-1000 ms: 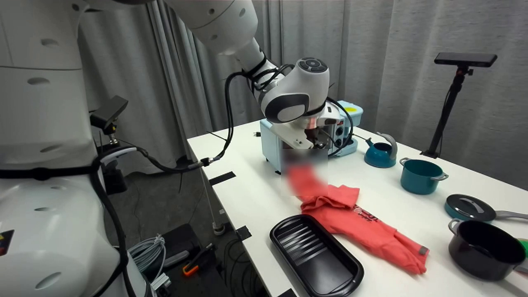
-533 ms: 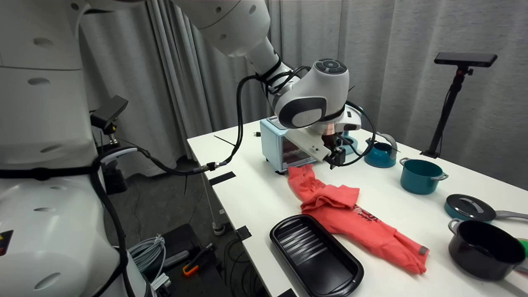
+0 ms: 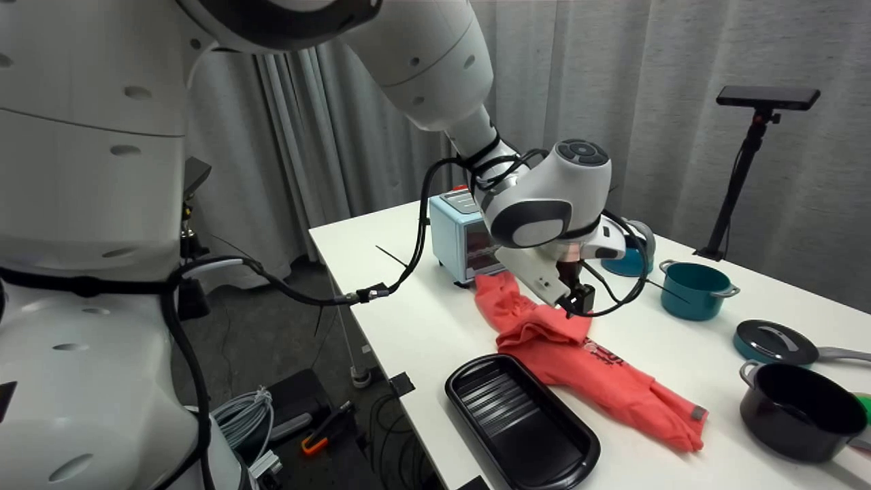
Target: Unfold the cloth on the table
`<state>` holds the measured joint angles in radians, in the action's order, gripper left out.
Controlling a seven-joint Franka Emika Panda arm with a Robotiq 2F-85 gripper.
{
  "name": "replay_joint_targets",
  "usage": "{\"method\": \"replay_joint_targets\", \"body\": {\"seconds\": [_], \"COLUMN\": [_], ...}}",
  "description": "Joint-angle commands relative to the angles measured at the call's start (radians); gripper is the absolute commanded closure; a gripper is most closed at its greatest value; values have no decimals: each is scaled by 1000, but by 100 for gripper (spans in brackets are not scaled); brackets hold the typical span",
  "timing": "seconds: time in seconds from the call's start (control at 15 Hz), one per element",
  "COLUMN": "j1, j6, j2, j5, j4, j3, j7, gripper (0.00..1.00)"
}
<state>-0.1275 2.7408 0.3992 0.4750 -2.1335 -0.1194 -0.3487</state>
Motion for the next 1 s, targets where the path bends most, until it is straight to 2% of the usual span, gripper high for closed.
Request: {"method": "replay_joint_targets", "body": {"seconds": [0.0,0.53,0.6,0.67,0.73,0.93], "j1": [-30,-47,-49,-49,-50,-55], "j6": [-38,-86,-92,-98,-103,-113], "j2": [78,189,197,205,210,209], "j5": [-43,-72,-69,-68,-65,-58], "j4": [74,160,169,177,182,186], "j3": [2,-3,-6,-8,-10,-16], "j7": [52,124,127,131,132,133], "gripper": [0,2,26,26,32,55]}}
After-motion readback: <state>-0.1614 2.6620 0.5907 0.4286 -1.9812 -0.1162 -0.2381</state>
